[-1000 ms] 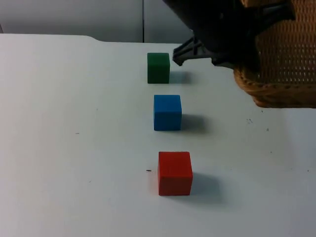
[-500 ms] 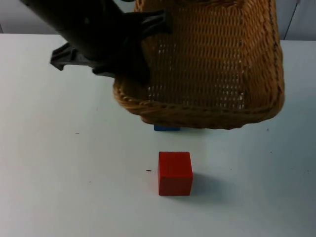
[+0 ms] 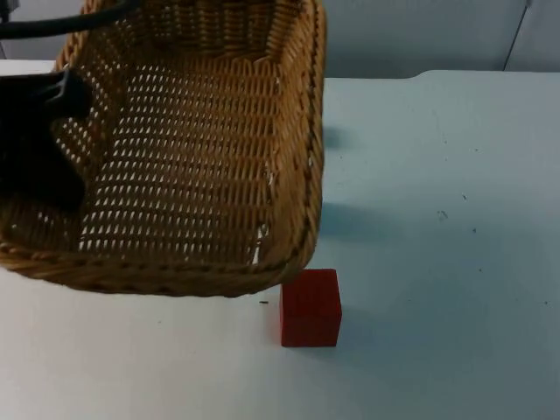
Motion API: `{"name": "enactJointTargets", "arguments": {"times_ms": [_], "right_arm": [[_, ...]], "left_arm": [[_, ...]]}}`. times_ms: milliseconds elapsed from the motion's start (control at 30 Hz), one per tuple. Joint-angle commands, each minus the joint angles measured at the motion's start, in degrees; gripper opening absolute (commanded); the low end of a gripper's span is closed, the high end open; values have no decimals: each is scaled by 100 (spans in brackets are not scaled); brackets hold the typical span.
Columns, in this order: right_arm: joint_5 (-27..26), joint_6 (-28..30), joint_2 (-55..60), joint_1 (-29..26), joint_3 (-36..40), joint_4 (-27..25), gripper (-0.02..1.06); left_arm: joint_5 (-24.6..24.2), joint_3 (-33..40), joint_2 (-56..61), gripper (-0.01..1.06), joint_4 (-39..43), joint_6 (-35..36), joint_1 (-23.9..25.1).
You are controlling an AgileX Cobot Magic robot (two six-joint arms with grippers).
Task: Pick up the basket with the left hand and place the blue cube into the basket with the right hand.
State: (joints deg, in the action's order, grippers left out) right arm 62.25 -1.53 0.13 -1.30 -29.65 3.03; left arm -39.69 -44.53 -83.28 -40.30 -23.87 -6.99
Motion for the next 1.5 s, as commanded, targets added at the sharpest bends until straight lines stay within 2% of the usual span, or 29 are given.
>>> {"name": "enactJointTargets", "arguments": {"times_ms": [0, 67, 100, 233, 367, 633, 800, 933, 1067, 1100, 1200, 1233, 1367, 1400, 1467], "right_arm": [[-40, -16, -13, -26, 55, 10, 104], [-40, -16, -13, -26, 55, 10, 104], [-40, -16, -13, -26, 55, 10, 104], [-40, -16, -13, -26, 55, 10, 104], [-40, -16, -13, -26, 55, 10, 104], [-40, -3, -13, -26, 55, -65, 104], [-95, -3, -13, -26, -89, -400, 104], [-273, 313, 112, -26, -405, -671, 104], [-775, 964, 1000, -26, -942, -1380, 103], [-775, 964, 1000, -26, -942, -1380, 103], [-1113, 1677, 1902, -26, -1397, -2236, 103], [-1113, 1677, 1902, -26, -1397, -2236, 103], [-1198, 2603, 3481, -26, -2100, -3265, 102], [-1198, 2603, 3481, -26, -2100, -3265, 102], [-1198, 2948, 4155, -26, -2403, -3626, 102]], "left_arm": [[-183, 142, 165, 0, -172, -226, 236], [-362, 381, 257, 0, -193, -456, 648], [-362, 381, 257, 0, -193, -456, 648], [-521, 784, 329, 0, -345, -914, 1275], [-521, 1009, 351, 0, -345, -1028, 1530], [-573, 1067, 365, 0, -265, -1059, 1543], [-573, 1067, 365, 0, -277, -1070, 1543], [-525, 1067, 365, 0, -277, -1070, 1543], [-525, 1067, 365, 0, -238, -1163, 1543], [-525, 1067, 365, 0, -238, -1163, 1543], [-564, 1067, 365, 0, -224, -1206, 1543], [-564, 1067, 365, 0, -224, -1206, 1543], [-564, 1067, 365, 0, -107, -1216, 1543], [-564, 1067, 365, 0, -107, -1216, 1543], [-564, 1067, 365, 0, -95, -1216, 1543]]}}
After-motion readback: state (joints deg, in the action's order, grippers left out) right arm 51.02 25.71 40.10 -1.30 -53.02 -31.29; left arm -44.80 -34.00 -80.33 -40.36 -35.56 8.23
